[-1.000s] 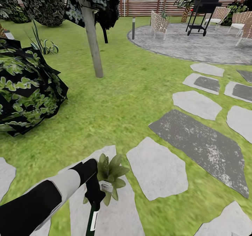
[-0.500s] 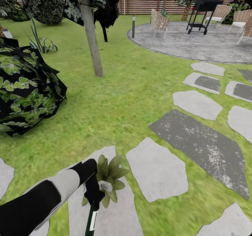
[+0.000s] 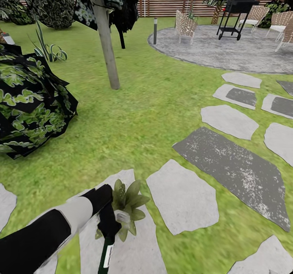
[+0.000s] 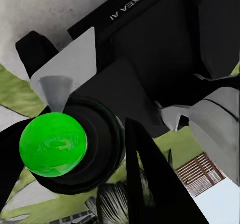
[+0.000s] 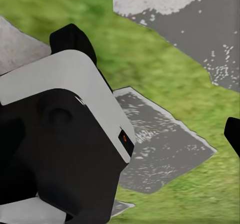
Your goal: Pick up the pesticide atomizer in the garden and spray insectifuge to fully cover both potted plants in the garden.
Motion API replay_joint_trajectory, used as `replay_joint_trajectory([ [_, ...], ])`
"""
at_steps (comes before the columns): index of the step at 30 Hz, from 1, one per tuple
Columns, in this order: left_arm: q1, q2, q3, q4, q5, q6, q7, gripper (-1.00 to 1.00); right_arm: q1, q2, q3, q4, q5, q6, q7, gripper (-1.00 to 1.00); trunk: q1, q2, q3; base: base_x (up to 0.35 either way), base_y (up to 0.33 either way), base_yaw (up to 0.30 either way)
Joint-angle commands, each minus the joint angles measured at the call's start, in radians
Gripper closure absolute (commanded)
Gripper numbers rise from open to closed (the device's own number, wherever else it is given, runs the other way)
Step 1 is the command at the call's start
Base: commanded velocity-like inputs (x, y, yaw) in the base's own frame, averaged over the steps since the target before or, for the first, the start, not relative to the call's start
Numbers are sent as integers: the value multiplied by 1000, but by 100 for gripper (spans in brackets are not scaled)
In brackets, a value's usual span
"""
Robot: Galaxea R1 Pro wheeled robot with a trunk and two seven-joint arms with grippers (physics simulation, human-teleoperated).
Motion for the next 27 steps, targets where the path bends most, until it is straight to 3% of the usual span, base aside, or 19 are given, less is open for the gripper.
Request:
replay_joint_trajectory([
  [1, -16, 0, 4, -1, -10, 7, -8, 100, -1, 0, -1, -1, 9, 2, 10, -100, 0, 0, -1, 0, 0, 0],
  [6, -90, 0, 2, -1, -14, 6, -10, 100, -1, 0, -1, -1, 9, 2, 10, -100, 0, 0, -1, 0, 0, 0],
  [10, -92, 1, 2, -1, -14, 6, -10, 100, -1, 0, -1, -1, 9, 2, 10, -100, 0, 0, -1, 0, 0, 0],
  [17, -74, 3, 0, -1, -14, 6, -10, 100, -1, 0, -1, 0, 9, 2, 10, -100, 0, 0, -1, 0, 0, 0],
  [27, 28, 5, -3, -1, -15, 6, -8, 100, -1, 0, -1, 0, 9, 2, 10, -100, 0, 0, -1, 0, 0, 0],
])
